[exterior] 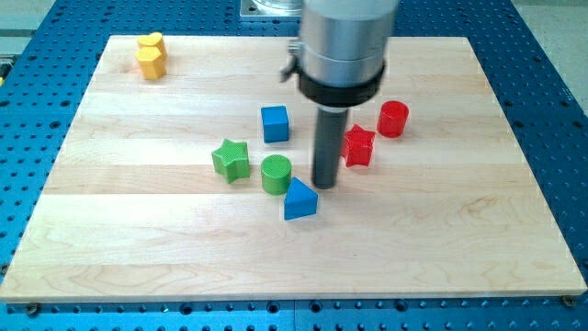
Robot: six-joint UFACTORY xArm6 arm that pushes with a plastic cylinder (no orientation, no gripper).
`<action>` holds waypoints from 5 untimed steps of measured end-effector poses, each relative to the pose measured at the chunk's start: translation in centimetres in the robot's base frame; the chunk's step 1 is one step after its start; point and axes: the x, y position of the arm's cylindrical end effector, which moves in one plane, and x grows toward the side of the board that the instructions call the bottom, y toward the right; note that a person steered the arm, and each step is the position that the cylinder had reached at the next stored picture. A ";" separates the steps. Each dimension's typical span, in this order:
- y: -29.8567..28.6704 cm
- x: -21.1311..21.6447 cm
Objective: Separate the green blocks from each other
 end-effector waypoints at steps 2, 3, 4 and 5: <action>-5.5 0.3; -6.3 0.3; -10.2 0.3; -12.0 0.1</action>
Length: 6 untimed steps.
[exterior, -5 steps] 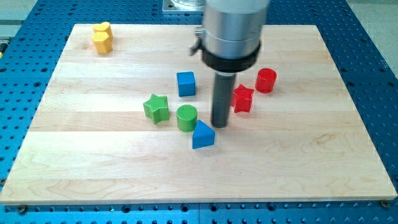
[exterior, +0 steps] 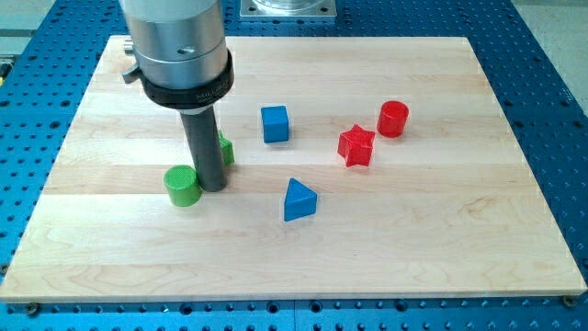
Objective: Separate the green blocks from each other
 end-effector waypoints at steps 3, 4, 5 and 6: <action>1.7 -2.7; 0.9 -5.8; -2.0 -7.6; -6.5 -6.7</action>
